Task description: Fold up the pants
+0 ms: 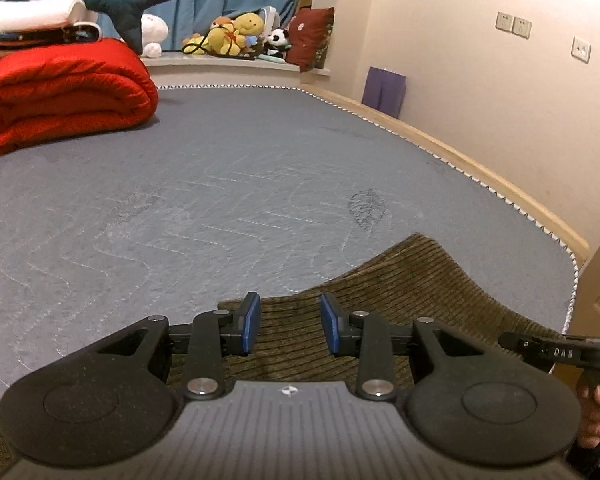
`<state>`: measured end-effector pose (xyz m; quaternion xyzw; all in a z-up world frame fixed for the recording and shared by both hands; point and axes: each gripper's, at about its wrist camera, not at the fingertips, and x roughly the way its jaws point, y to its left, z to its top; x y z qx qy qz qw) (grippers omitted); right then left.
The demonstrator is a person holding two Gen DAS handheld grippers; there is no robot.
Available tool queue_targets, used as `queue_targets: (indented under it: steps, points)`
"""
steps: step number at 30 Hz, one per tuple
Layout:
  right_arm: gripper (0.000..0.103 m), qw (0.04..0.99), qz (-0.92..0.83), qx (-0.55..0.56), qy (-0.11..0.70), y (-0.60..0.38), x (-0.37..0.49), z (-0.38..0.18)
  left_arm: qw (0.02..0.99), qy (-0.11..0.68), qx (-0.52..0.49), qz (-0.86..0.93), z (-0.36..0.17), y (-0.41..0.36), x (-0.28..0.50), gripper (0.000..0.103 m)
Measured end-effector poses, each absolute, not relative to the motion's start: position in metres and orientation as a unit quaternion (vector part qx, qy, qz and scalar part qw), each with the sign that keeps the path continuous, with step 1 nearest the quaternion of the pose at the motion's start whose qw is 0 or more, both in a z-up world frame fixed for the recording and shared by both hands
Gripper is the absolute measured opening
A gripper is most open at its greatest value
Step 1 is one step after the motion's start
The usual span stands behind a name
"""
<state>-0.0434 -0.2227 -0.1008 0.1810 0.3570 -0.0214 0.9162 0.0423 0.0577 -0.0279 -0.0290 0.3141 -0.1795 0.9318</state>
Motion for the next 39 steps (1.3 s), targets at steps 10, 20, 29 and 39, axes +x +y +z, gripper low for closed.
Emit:
queue_targets:
  steps: [10, 20, 29, 39]
  points:
    - [0.024, 0.977, 0.085, -0.011, 0.196, -0.134, -0.092, -0.046, 0.880, 0.343, -0.159, -0.289, -0.019, 0.062, 0.040, 0.083]
    - [0.024, 0.954, 0.198, -0.194, 0.114, -0.045, -0.136, -0.050, 0.850, 0.364, -0.164, -0.344, -0.018, 0.039, 0.040, 0.100]
    - [0.024, 0.929, 0.249, -0.264, 0.071, -0.014, -0.163, -0.057, 0.878, 0.396, -0.110, -0.245, -0.032, 0.042, 0.053, 0.051]
    - [0.045, 0.925, 0.287, -0.230, 0.096, -0.007, -0.166, -0.053, 0.886, 0.404, -0.099, -0.206, -0.039, 0.078, 0.049, 0.020]
